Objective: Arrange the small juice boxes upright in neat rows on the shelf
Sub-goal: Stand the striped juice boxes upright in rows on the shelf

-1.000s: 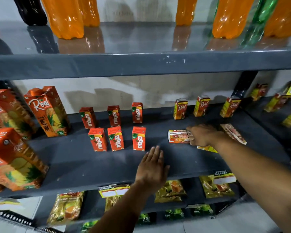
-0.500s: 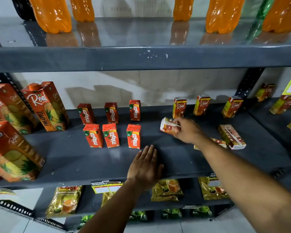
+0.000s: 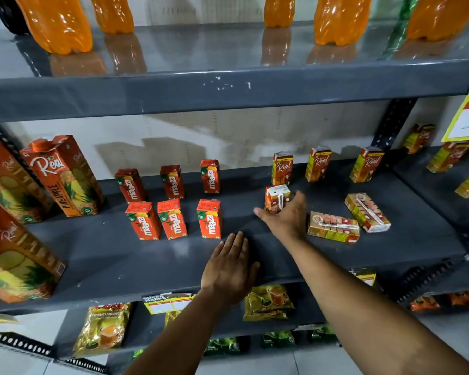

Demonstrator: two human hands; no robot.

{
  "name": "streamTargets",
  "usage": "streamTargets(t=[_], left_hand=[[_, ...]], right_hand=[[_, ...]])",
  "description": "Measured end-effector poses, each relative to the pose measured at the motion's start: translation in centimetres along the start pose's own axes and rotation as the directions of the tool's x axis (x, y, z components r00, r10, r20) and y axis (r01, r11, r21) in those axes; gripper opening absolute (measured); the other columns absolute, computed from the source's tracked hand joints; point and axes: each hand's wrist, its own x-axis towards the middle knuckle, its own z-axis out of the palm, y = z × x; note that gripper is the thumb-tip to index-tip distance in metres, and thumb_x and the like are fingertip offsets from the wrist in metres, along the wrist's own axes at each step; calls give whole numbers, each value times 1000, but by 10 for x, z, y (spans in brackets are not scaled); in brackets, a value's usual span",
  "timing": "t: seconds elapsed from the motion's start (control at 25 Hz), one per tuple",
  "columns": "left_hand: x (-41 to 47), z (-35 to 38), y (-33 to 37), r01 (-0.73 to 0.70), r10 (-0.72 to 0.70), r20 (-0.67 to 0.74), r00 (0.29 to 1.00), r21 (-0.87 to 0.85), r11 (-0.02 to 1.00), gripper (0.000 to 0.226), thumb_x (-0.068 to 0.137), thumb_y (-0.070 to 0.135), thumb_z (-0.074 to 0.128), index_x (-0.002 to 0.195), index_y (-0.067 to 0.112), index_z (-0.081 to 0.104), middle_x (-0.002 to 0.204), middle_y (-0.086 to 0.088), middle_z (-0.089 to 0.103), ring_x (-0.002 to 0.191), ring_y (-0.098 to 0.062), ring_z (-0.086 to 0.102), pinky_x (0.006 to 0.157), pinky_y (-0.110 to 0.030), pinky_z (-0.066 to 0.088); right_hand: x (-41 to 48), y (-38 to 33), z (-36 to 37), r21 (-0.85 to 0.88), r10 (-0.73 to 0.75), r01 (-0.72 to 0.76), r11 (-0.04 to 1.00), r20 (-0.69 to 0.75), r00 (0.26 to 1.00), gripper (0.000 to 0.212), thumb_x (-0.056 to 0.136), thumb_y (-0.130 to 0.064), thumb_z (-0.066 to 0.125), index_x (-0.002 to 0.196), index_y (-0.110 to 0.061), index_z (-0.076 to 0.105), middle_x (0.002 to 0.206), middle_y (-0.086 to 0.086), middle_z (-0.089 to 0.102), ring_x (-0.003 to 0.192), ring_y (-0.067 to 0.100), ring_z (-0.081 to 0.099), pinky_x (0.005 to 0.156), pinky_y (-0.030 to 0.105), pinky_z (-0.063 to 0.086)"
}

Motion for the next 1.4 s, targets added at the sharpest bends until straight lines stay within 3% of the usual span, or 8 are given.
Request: streamTargets(t=[0.12,0.28,0.52,0.64,0.8,0.96,1.12,1.4], left_hand=[[1,0,-1,1,-1,8,1000,-8,1000,86,81,58,-8,150,9,7,160,-8,-1,146,-20,-5,117,-34,-4],[2,1,-2,-4,4,10,1000,2,1000,84,82,58,-7,150,9,8,160,-8,1,146,-21,-5,117,-33,-4],[-1,-4,1,-14,14,14,1000,-11,1000,89,78,58,-10,150,9,8,160,-9,1,146,-22,-4,118,-34,-2],[0,-4,0,-13,13,6,1000,-2,1000,86,80,58,-9,150,9,8,160,-10,1,146,-22,-4,118,-35,-2],[-1,-3,0,-1,1,25,1000,13,1000,78,88,57,-2,150,9,6,160,-9,-1,146,-21,-5,118,-35,-2],[0,-3,0,-1,0,35,999,27,1000,67,97,51,13,150,9,5,160,-8,-3,146,-21,-7,118,-36,-1],[0,-1,1,-1,0,17,1000,41,999,67,97,51,11,149,9,6,160,-8,-2,146,-21,-6,119,-36,-1],[2,1,1,-6,6,6,1000,35,999,86,80,58,-10,150,9,7,160,-8,0,146,-21,-4,118,-35,0]], right_hand=[[14,-10,-18,-50,-137,137,989,-4,991,95,60,-56,81,134,-14,40,133,14,47,117,29,52,92,44,50],[51,-40,-49,-400,-160,379,834,483,861,61,70,-39,79,123,-16,57,124,8,62,107,26,59,84,33,49],[55,-75,-74,-400,-282,917,-12,881,381,21,87,-23,59,106,-21,52,100,8,63,89,24,56,72,35,45],[54,-73,-77,-355,-314,919,-172,904,291,25,89,-17,53,114,-18,49,107,9,62,96,26,54,74,36,46],[59,-65,-91,-426,-295,882,200,832,469,53,93,-27,40,145,-22,30,151,6,39,134,28,41,106,45,39],[82,-37,-115,-547,-6,605,579,739,674,75,77,-12,75,141,-14,37,139,10,51,120,28,53,98,39,46],[75,13,-130,-726,331,555,406,683,651,67,61,-34,86,118,-15,55,118,6,63,103,24,61,88,34,51],[92,23,-148,-606,-113,643,468,681,724,27,70,-22,72,94,-27,61,97,1,57,88,24,59,78,41,53]])
